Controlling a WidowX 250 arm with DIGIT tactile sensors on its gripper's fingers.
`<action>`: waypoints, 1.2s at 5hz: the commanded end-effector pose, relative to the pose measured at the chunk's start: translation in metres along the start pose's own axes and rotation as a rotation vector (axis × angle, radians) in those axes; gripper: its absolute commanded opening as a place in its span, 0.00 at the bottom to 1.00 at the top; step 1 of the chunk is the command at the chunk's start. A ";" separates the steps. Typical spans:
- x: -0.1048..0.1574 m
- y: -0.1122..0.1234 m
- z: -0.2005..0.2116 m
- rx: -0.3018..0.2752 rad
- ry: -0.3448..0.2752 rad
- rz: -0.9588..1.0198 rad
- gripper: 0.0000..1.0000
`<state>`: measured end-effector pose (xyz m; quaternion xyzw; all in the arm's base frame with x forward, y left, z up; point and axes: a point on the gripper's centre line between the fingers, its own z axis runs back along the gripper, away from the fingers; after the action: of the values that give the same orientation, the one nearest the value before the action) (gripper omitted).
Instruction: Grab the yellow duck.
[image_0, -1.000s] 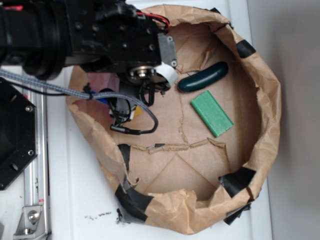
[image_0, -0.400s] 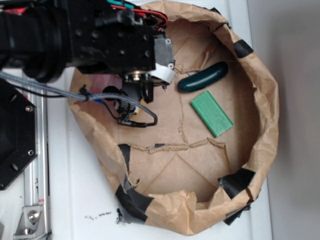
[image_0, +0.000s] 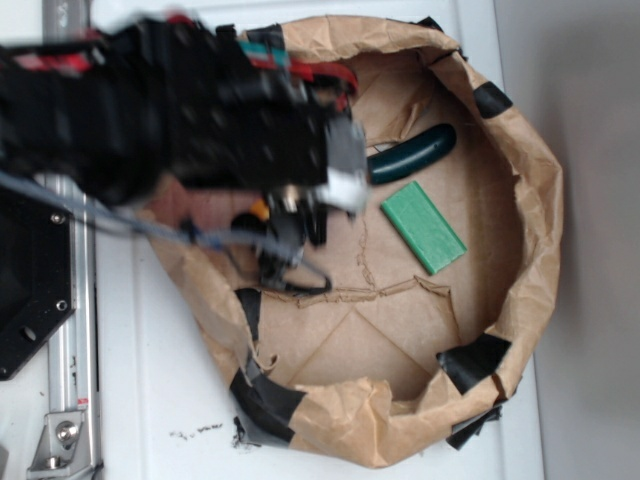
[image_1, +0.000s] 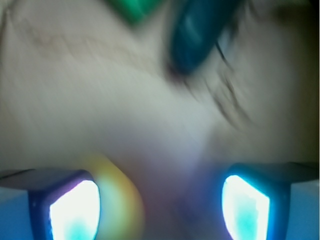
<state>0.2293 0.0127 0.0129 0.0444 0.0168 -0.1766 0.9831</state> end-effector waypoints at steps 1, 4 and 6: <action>-0.005 -0.023 0.009 -0.030 -0.004 -0.049 1.00; -0.015 0.007 0.032 -0.017 -0.064 0.043 1.00; -0.033 0.018 0.033 0.004 -0.051 0.076 1.00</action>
<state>0.2031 0.0323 0.0434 0.0370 0.0072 -0.1448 0.9887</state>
